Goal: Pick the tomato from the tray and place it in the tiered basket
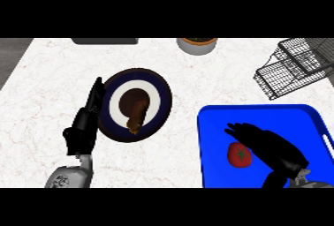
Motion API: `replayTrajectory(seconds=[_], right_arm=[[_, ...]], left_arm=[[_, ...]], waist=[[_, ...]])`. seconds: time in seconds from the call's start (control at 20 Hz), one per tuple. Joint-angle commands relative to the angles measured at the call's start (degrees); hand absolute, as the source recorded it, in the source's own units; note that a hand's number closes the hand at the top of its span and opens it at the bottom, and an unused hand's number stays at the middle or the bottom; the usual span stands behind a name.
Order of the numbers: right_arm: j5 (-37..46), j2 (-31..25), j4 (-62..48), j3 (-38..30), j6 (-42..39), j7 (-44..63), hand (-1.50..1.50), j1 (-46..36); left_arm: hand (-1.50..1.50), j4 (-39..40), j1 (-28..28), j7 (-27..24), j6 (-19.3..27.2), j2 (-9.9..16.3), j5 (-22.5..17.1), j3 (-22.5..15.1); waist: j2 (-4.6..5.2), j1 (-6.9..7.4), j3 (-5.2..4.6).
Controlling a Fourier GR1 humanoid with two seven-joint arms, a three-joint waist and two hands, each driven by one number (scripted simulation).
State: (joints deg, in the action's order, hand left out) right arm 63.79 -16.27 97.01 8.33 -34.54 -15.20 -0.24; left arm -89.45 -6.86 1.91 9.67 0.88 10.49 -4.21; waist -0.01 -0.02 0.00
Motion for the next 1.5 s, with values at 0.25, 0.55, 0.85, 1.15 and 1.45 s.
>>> replayTrajectory(seconds=[0.25,0.55,0.85,1.15,1.45], right_arm=[[0.8,4.7,-8.0,0.5,9.5,-1.9,-1.50,0.8],[6.0,4.5,-12.6,1.5,22.6,-5.0,1.50,-2.0],[9.4,-1.2,-10.8,-0.2,22.5,-4.8,1.50,0.3],[15.7,-12.1,-17.8,-6.0,22.6,-2.5,1.50,-1.2],[11.7,-12.3,-15.2,-13.1,21.1,-1.2,1.50,-6.9]], left_arm=[[0.00,2.2,-2.3,-0.7,-1.1,0.0,-0.8,1.2],[0.00,-0.8,-1.1,0.8,-1.2,1.0,-1.1,0.6],[0.00,-1.7,0.6,1.9,-0.7,0.4,-0.3,-0.2],[0.00,0.3,0.8,-1.9,-0.8,0.8,-1.1,0.9],[0.00,-3.8,-1.3,3.6,-0.3,-0.1,0.4,-0.8]], waist=[[0.03,-0.04,0.00],[0.05,0.26,0.03],[-0.02,-0.05,-0.01],[0.16,0.00,-0.02],[-0.04,0.04,0.00]])
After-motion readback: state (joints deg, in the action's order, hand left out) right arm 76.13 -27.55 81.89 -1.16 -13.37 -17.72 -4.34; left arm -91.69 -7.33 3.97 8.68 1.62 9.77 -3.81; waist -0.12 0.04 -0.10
